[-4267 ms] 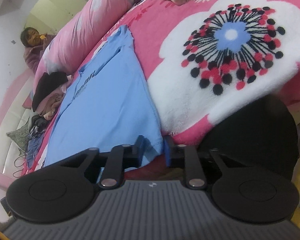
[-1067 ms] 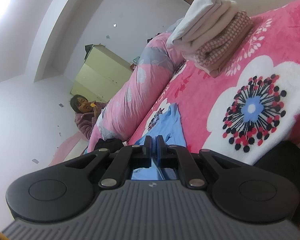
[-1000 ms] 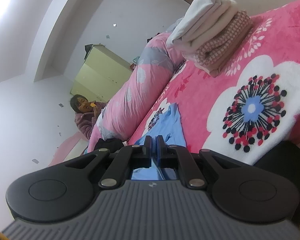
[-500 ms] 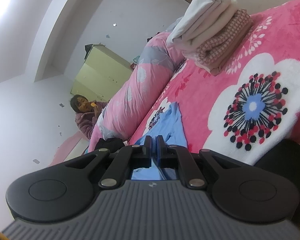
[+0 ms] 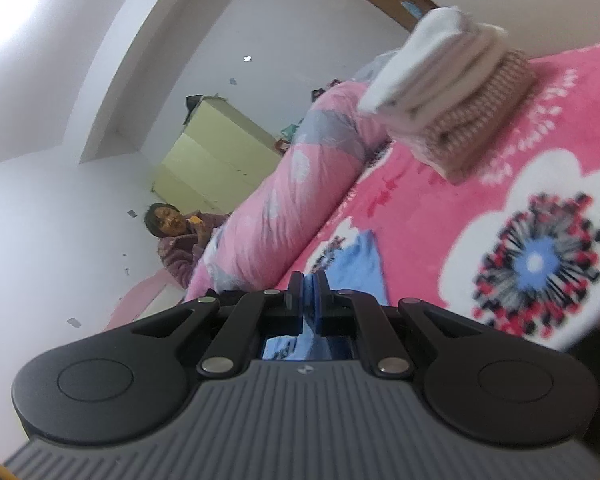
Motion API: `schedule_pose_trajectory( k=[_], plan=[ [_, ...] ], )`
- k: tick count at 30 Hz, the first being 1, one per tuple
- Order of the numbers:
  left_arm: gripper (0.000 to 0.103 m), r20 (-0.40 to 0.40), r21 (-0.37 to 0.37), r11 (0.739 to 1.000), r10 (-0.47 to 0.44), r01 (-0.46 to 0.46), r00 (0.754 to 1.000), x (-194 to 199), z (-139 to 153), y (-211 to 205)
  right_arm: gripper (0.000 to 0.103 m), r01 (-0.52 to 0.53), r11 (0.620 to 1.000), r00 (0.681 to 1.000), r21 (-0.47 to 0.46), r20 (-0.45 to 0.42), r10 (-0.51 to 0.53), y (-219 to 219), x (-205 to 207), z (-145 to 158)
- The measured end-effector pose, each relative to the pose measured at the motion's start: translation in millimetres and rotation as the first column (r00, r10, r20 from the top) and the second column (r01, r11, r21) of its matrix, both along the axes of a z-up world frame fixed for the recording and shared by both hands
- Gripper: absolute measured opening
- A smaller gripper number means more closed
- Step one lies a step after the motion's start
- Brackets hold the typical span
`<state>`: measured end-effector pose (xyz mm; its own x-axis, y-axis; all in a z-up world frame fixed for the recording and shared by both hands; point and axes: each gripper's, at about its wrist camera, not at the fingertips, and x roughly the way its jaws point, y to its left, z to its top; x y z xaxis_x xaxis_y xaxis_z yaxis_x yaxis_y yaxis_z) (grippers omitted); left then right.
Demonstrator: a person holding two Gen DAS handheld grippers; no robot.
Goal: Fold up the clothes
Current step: 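Lift the held T-shirt with both grippers and carry it over itself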
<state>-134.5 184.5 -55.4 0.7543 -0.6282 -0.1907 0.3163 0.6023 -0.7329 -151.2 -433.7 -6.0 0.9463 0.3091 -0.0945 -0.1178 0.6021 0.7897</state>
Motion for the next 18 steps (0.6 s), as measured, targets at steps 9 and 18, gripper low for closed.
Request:
schedule_pose_trajectory(
  k=[9,18],
  plan=[
    [0.003,0.055,-0.053,0.993,0.106,-0.103,0.993,83,22,22,0.003,-0.054,0.995,0.998,-0.084,0.013,0.055,12,92,38],
    [0.003,0.042,-0.056,0.985,0.168,-0.166,0.985,184,24,40,0.003,-0.077,0.991,0.997,-0.113,0.011,0.079,27,216,52]
  ],
)
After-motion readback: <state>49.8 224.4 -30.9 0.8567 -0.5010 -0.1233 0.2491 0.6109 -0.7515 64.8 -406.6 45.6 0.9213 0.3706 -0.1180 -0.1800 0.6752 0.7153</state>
